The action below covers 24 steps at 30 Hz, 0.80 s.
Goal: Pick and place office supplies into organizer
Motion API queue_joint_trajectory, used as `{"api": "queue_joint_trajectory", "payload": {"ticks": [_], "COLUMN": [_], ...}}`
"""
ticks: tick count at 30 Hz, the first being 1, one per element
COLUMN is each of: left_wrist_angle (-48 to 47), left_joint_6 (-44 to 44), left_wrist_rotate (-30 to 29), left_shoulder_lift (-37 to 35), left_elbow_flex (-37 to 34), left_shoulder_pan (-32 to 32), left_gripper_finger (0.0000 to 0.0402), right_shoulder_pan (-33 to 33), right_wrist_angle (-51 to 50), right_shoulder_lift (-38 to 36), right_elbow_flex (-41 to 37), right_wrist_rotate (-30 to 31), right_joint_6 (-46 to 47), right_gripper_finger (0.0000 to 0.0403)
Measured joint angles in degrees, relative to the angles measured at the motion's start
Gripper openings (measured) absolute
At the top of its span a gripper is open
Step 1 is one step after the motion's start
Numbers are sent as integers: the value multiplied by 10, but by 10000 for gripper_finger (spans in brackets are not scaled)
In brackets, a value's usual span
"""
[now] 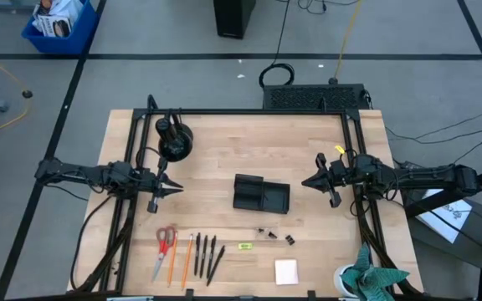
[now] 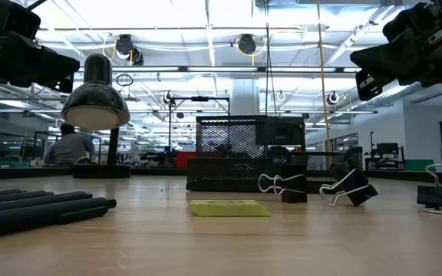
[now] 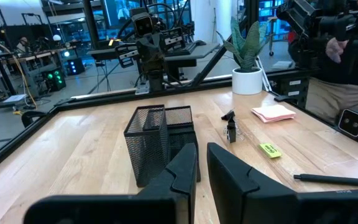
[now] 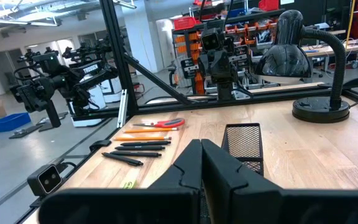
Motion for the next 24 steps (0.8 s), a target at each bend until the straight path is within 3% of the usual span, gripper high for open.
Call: {"api": "queue_joint_trajectory", "payload": {"ticks": [24], "left_wrist_angle": [0], "left_joint_6": [0], "left_wrist_rotate": [0], "left_shoulder_lift": [0], "left_elbow_flex": [0], "left_shoulder_pan": [0], "left_gripper_finger": [47], "right_shoulder_pan": [0], "right_wrist_angle": [26], "right_shoulder_lift": [0], "right_elbow_flex": [0], "right_wrist_rotate": [0], "right_joint_6": [0], "right_gripper_finger": [0]}}
